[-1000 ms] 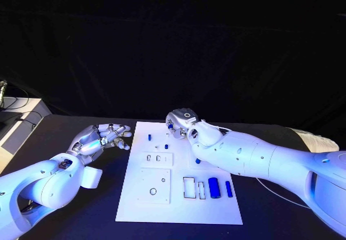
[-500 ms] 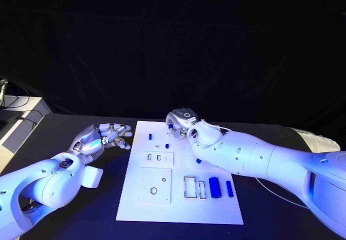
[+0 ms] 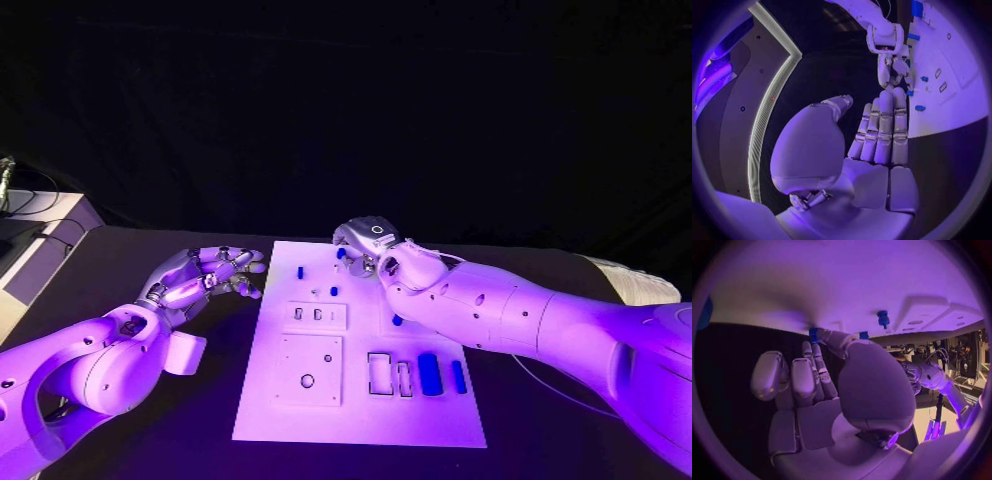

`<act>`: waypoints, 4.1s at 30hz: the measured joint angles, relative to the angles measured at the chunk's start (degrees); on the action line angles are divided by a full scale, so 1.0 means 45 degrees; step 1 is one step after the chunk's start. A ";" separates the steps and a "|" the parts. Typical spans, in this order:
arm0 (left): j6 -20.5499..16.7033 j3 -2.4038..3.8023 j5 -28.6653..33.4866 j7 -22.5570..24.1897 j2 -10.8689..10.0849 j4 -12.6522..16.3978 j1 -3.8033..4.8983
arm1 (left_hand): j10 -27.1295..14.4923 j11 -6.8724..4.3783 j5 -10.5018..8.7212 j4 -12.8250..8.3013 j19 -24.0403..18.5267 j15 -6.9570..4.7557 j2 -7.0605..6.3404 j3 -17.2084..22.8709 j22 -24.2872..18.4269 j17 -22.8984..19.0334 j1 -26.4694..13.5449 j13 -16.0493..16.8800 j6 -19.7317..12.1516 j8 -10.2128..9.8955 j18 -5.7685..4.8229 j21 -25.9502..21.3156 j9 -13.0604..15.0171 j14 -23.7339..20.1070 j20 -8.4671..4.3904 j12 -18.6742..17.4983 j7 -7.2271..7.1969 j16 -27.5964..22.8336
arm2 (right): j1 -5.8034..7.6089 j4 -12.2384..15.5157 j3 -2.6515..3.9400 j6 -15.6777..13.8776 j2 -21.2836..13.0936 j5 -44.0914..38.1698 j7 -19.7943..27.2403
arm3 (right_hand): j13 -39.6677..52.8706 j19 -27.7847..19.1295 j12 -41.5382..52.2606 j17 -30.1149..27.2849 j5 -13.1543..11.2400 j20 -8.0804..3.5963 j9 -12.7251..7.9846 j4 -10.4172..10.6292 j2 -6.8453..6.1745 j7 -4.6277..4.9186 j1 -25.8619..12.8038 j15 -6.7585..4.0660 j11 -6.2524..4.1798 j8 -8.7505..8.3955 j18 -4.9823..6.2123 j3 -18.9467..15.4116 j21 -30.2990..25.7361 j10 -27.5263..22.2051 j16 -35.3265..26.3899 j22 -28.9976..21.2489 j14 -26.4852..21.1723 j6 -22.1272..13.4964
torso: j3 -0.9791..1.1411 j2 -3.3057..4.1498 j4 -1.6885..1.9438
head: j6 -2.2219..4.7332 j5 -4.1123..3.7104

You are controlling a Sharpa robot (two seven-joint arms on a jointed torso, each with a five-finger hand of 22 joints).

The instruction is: Assemble the parts on the task board

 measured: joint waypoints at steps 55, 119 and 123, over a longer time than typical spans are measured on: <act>0.0090 -0.0002 -0.0187 0.0000 -0.0008 -0.0395 -0.0050 | -0.0044 0.0045 0.0001 -0.0107 -0.0112 0.0018 0.0000 -0.0106 0.0042 0.0006 0.0000 0.0007 0.0001 0.0000 -0.0002 0.0043 0.0041 -0.0114 0.0024 0.0000 -0.0001 0.0049 | 0.0684 0.3403 0.0364 0.2602 -0.4998 0.6204 -0.1047 | 1.5852 0.1167 1.9186 0.5098 0.1841 -0.0243 -0.0017 0.2037 0.0103 -0.0110 0.0371 -0.0203 -0.0519 0.0049 -0.0606 -0.4664 0.3475 0.5581 0.3035 0.2558 0.0253 -0.0576 | 0.0159 -0.0062 -0.0253 | 0.0020 0.0082; 0.0145 -0.0001 -0.0269 -0.0075 -0.0038 -0.0411 -0.0055 | -0.0043 0.0045 0.0001 -0.0106 -0.0205 0.0018 0.0000 -0.0176 0.0091 0.0013 0.0000 0.0030 0.0001 0.0000 -0.0001 0.0090 0.0060 -0.0203 0.0025 0.0000 -0.0001 0.0100 | 0.0477 0.2503 0.0298 0.2957 -0.4092 0.6373 -0.1144 | 1.5851 0.1166 1.9185 0.5089 0.1886 -0.0160 -0.0042 0.2534 0.0555 -0.0222 0.0823 -0.0205 -0.0475 0.0344 -0.0740 -0.4491 0.3809 0.5533 0.3082 0.2549 0.0255 -0.0174 | 0.0121 -0.0052 -0.0239 | -0.0255 0.0099; 0.0148 -0.0001 -0.0272 -0.0080 -0.0038 -0.0415 -0.0055 | -0.0043 0.0045 0.0001 -0.0106 -0.0205 0.0018 0.0000 -0.0177 0.0090 0.0013 0.0000 0.0029 0.0001 0.0000 -0.0002 0.0090 0.0060 -0.0203 0.0025 0.0000 -0.0001 0.0100 | 0.0450 0.2707 0.0283 0.2876 -0.4125 0.6235 -0.1145 | 1.5850 0.1166 1.9185 0.5090 0.2076 -0.0160 -0.0043 0.2556 0.0554 -0.0263 0.0823 -0.0205 -0.0475 0.0338 -0.0739 -0.4261 0.3809 0.5533 0.3082 0.2549 0.0255 -0.0054 | 0.0121 -0.0052 -0.0236 | -0.0267 0.0094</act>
